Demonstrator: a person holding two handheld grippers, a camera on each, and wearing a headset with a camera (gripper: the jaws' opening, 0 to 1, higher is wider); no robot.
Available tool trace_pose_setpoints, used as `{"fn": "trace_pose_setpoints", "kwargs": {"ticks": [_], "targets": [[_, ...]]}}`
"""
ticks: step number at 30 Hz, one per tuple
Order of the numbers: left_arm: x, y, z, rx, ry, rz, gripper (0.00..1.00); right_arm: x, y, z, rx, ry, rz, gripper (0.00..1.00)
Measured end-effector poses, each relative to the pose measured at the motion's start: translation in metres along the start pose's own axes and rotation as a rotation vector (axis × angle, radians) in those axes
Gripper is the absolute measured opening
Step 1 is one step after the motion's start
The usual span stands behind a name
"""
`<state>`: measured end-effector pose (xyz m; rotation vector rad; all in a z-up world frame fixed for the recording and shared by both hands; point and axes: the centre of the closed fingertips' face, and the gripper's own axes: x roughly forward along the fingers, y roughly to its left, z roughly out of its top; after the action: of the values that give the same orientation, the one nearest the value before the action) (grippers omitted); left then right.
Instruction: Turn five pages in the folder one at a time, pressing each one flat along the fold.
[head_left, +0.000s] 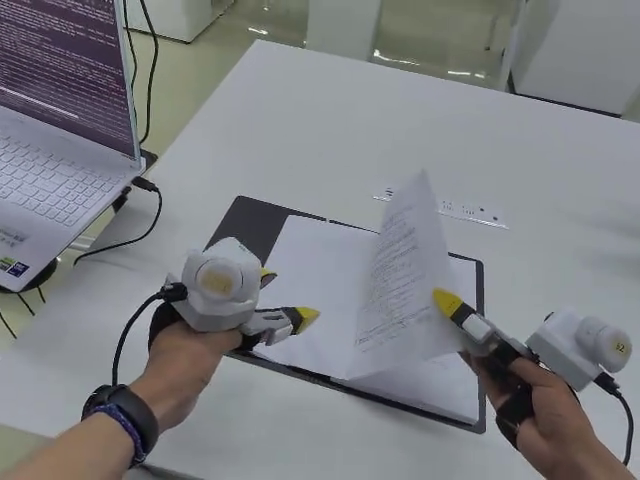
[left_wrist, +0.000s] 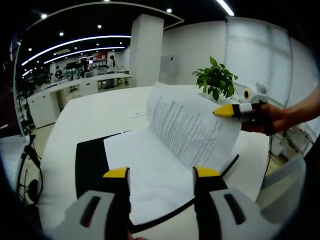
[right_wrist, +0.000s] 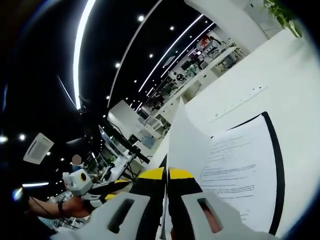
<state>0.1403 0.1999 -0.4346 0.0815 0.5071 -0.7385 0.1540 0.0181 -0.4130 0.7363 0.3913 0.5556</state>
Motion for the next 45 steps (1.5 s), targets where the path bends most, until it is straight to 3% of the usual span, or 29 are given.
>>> {"fn": "trace_pose_setpoints", "kwargs": {"ticks": [9, 26, 31, 45], "targets": [[-0.023, 0.024, -0.004, -0.011, -0.013, 0.040, 0.53, 0.025, 0.016, -0.003, 0.012, 0.001, 0.030, 0.00], [-0.056, 0.055, -0.016, -0.030, -0.009, 0.083, 0.59, 0.069, 0.039, -0.017, 0.034, 0.033, 0.071, 0.00], [-0.063, 0.061, -0.019, -0.034, -0.008, 0.092, 0.60, 0.081, 0.042, -0.023, 0.049, 0.041, 0.072, 0.00], [-0.076, 0.061, -0.022, -0.037, -0.006, 0.095, 0.63, 0.113, 0.046, -0.051, 0.081, 0.093, 0.076, 0.00]]}}
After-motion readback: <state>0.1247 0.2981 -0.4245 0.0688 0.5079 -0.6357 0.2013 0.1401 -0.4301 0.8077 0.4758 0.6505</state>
